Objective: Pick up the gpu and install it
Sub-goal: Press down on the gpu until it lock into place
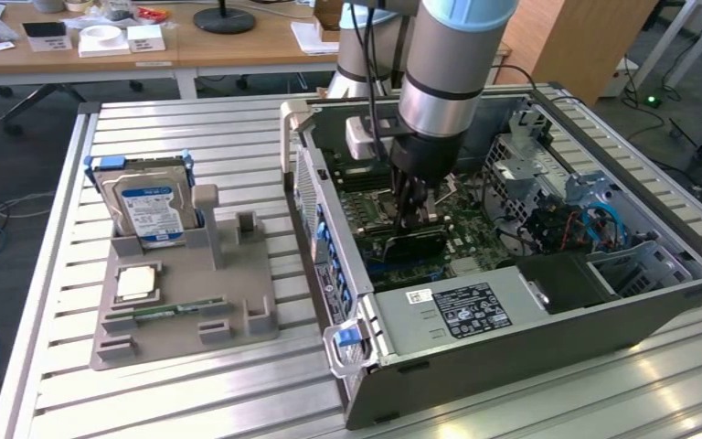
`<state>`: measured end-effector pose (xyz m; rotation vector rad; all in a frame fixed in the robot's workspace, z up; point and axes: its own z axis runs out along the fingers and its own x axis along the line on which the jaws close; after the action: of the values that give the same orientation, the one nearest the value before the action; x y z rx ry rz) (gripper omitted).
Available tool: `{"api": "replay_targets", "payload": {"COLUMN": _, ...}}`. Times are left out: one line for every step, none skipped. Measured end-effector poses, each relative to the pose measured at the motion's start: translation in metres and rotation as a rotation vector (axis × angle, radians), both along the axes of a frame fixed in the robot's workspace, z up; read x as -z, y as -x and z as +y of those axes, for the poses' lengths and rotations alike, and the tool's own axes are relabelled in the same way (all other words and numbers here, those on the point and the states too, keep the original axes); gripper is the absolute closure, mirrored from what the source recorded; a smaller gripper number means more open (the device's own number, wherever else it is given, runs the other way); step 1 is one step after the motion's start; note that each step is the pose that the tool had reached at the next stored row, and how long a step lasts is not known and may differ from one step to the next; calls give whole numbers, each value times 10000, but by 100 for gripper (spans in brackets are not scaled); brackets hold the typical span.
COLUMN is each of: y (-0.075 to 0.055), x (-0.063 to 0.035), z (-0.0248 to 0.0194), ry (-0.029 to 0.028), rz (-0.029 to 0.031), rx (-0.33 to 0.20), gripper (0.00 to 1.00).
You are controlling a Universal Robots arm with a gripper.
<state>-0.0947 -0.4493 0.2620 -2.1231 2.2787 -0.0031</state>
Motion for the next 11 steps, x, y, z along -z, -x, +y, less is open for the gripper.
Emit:
{"api": "replay_targets", "payload": {"y": 1, "x": 5, "z": -1, "ry": 6, "rz": 4, "rx": -1, "gripper": 89}}
{"api": "replay_targets", "payload": {"y": 2, "x": 9, "z": -1, "ry": 10, "rz": 7, "rx": -1, "gripper": 89}}
{"api": "replay_targets", "payload": {"y": 3, "x": 10, "z": -1, "ry": 9, "rz": 6, "rx": 1, "gripper": 89}}
{"api": "replay_targets", "payload": {"y": 4, "x": 10, "z": -1, "ry": 7, "rz": 6, "rx": 2, "gripper": 89}}
{"api": "replay_targets", "payload": {"y": 4, "x": 12, "z": -1, "ry": 5, "rz": 5, "rx": 2, "gripper": 89}}
{"api": "replay_targets", "payload": {"y": 4, "x": 13, "z": 0, "ry": 3, "rz": 4, "rx": 2, "gripper": 89}}
{"api": "replay_targets", "payload": {"y": 4, "x": 13, "z": 0, "ry": 2, "rz": 3, "rx": 2, "gripper": 89}}
{"api": "replay_targets", "payload": {"y": 4, "x": 13, "z": 0, "ry": 1, "rz": 3, "rx": 2, "gripper": 89}}
{"api": "replay_targets", "payload": {"y": 5, "x": 13, "z": 0, "ry": 1, "rz": 3, "rx": 2, "gripper": 89}}
{"api": "replay_targets", "payload": {"y": 9, "x": 16, "z": 0, "ry": 2, "rz": -1, "rx": 3, "gripper": 89}}
{"api": "replay_targets", "payload": {"y": 13, "x": 18, "z": -1, "ry": 1, "rz": 2, "rx": 1, "gripper": 89}}
